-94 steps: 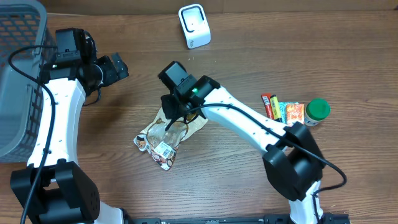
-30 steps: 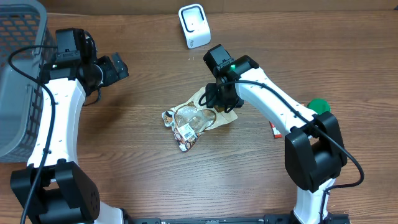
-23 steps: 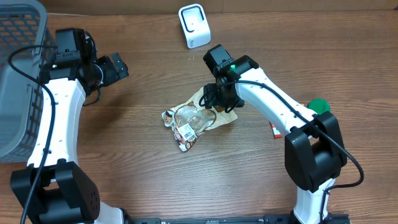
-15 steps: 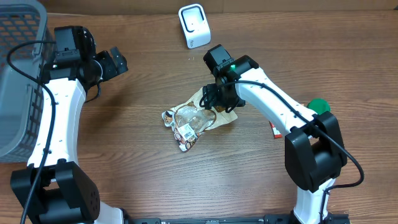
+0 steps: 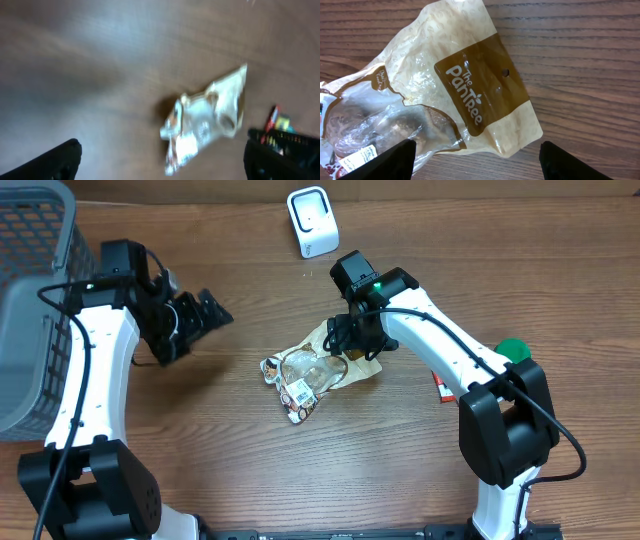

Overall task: Scan the item barcode
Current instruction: 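Reach the left gripper to the bag's left side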

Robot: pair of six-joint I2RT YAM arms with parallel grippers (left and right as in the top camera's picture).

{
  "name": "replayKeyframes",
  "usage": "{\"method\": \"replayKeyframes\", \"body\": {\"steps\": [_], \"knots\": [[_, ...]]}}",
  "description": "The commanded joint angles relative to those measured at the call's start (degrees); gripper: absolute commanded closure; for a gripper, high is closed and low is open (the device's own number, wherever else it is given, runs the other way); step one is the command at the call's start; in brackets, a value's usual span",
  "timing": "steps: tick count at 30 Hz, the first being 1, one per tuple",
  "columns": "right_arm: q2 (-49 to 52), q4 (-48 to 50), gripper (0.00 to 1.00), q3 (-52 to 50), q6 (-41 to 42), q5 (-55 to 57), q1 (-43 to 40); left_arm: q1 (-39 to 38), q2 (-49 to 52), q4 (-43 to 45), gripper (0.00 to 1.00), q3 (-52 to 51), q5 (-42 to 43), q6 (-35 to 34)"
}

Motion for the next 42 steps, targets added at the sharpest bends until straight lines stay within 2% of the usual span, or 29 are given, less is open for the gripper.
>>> {"method": "replayKeyframes", "body": {"steps": [1, 2, 4, 8, 18, 26, 42], "knots": [[-0.7, 0.1, 0.19, 0.3, -0.3, 0.5, -0.2, -2.5, -0.7, -2.9, 0.20, -0.6, 1.5, 0.3], [-0.7, 0.1, 0.19, 0.3, -0.3, 0.5, -0.2, -3.5, -0.7, -3.5, 0.30, -0.9, 0.6, 1.5], [-0.7, 0.2, 0.18, 0.3, -0.3, 0.5, -0.2, -5.9, -0.7, -3.9, 0.34, -1.7, -1.6, 2.6], [-0.7, 0.2, 0.18, 0.3, -0.3, 0.4, -0.2, -11.7, -0.7, -1.7, 0.29, -4.8, -5.5, 1.0], [-0.7, 0.6, 0.18, 0.3, -0.7, 0.5, -0.3, -22.3, -0.7, 9.2, 0.32, -12.8, -10.4, -7.5], [-0.7, 1.5, 0.18, 0.3, -0.7, 0.5, -0.3, -25.1, -0.7, 13.8, 0.30, -17.3, -13.2, -11.8], [-0.7, 3.0, 0.17, 0.3, -0.7, 0.5, -0.3, -26.4, 1.1, 21.5, 0.30, -22.6, -13.3, -14.0]]}}
